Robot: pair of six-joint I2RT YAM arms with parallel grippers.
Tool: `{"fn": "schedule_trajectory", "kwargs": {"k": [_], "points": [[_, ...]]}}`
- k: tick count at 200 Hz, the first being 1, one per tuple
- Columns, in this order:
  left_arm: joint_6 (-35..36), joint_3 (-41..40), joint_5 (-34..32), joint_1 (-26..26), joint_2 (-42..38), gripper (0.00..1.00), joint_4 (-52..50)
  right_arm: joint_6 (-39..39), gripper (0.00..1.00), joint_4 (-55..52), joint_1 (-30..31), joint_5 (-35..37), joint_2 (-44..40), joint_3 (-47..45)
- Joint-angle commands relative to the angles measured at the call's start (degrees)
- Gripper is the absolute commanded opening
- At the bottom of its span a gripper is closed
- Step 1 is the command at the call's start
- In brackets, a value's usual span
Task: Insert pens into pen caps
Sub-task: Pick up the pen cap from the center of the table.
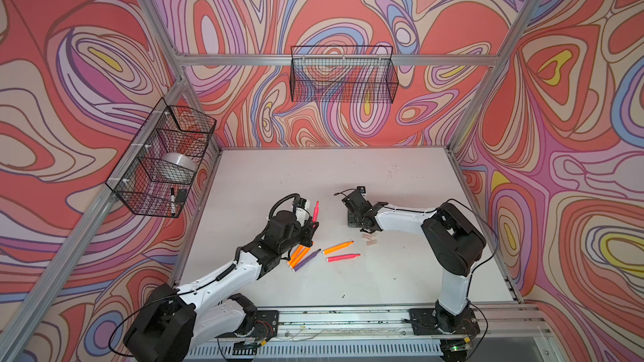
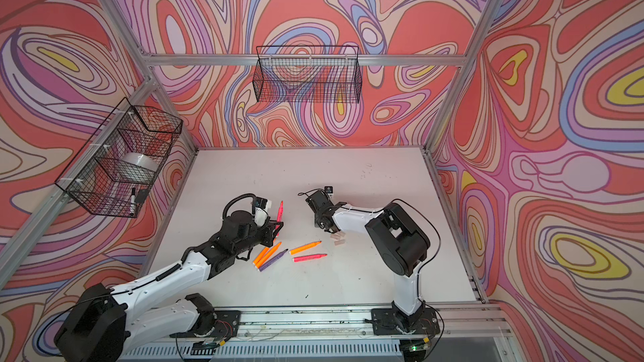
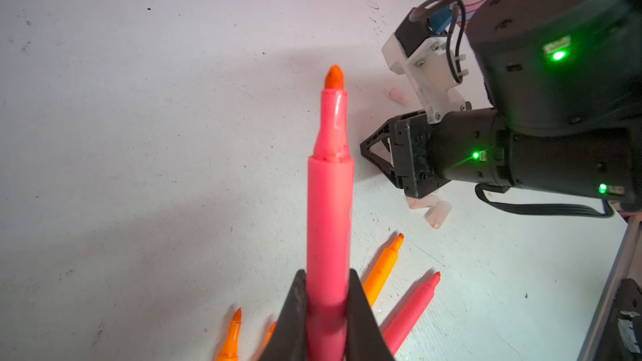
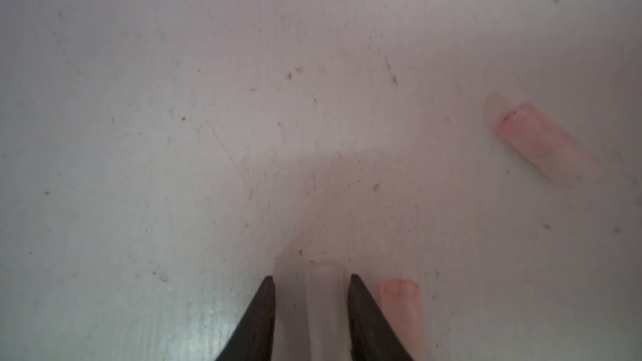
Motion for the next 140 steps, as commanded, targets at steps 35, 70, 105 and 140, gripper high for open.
{"fn": "schedule_trajectory", "kwargs": {"k": [35, 70, 105, 140], "points": [[-0.2, 0.5, 1.0, 0.1, -0.7, 0.00, 0.3, 1.7, 0.30, -2.0, 0.0, 2.6, 0.9, -0.1], [-0.3, 0.3, 1.7, 0.1, -1.1, 0.00, 0.5, 1.8, 0.27, -1.9, 0.0, 3.0, 1.4, -0.1], [-0.3, 0.2, 2.2, 0.1, -1.3, 0.00, 0.5, 1.9, 0.19, -2.3, 0.0, 2.7, 2.4, 0.6], [0.0, -0.3, 3.7, 0.0, -2.0, 0.00, 1.3, 2.3, 0.11, -1.3, 0.0, 2.5, 0.8, -0.3]]}}
